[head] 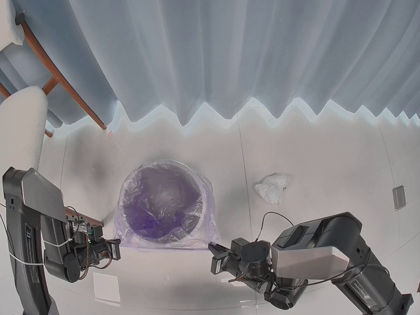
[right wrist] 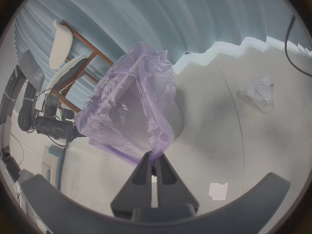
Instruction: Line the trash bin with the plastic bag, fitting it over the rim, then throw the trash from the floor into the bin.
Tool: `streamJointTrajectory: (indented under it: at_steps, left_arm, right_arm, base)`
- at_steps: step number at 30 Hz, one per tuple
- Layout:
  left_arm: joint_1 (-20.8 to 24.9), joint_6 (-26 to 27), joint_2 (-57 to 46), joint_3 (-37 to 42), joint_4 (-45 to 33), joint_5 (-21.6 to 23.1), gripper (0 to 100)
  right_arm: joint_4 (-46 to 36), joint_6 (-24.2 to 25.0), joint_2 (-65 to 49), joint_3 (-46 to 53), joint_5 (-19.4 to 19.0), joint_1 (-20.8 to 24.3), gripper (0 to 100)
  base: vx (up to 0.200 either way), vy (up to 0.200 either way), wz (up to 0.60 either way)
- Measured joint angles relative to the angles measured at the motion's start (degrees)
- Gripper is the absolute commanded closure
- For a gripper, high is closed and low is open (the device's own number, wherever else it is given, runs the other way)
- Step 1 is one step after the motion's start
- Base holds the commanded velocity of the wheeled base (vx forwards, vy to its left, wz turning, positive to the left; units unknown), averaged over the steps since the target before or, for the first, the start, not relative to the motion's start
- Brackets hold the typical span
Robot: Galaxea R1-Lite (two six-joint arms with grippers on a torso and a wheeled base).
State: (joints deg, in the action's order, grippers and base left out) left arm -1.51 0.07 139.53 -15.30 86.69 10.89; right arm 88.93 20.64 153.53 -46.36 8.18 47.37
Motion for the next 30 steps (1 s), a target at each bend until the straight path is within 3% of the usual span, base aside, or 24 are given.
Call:
streamJointTrajectory:
  at_steps: [7,24,25,30]
  left_arm:
    - [1.38,0.13,2.22,0.43,1.83,-0.77,100]
    - [5.94,0.26,4.57,-1.56,1.83,-7.56,100]
    - [6.28,0.24,4.82,-1.62,1.80,-7.89,0]
    - [7.11,-0.26,5.47,-2.19,1.83,-9.50,0]
  right_arm:
    - [0.00,0.13,0.02,-0.09,1.43,-0.71,100]
    - [0.02,10.34,-0.02,0.00,0.71,-1.68,100]
    - [0.02,10.48,-0.05,0.02,0.57,-1.71,100]
    - [0.02,10.56,-0.02,0.11,0.44,-1.76,100]
  base:
    - [0.000,0.000,0.00]
    - [0.000,0.000,0.00]
    - [0.000,0.000,0.00]
    - [0.000,0.000,0.00]
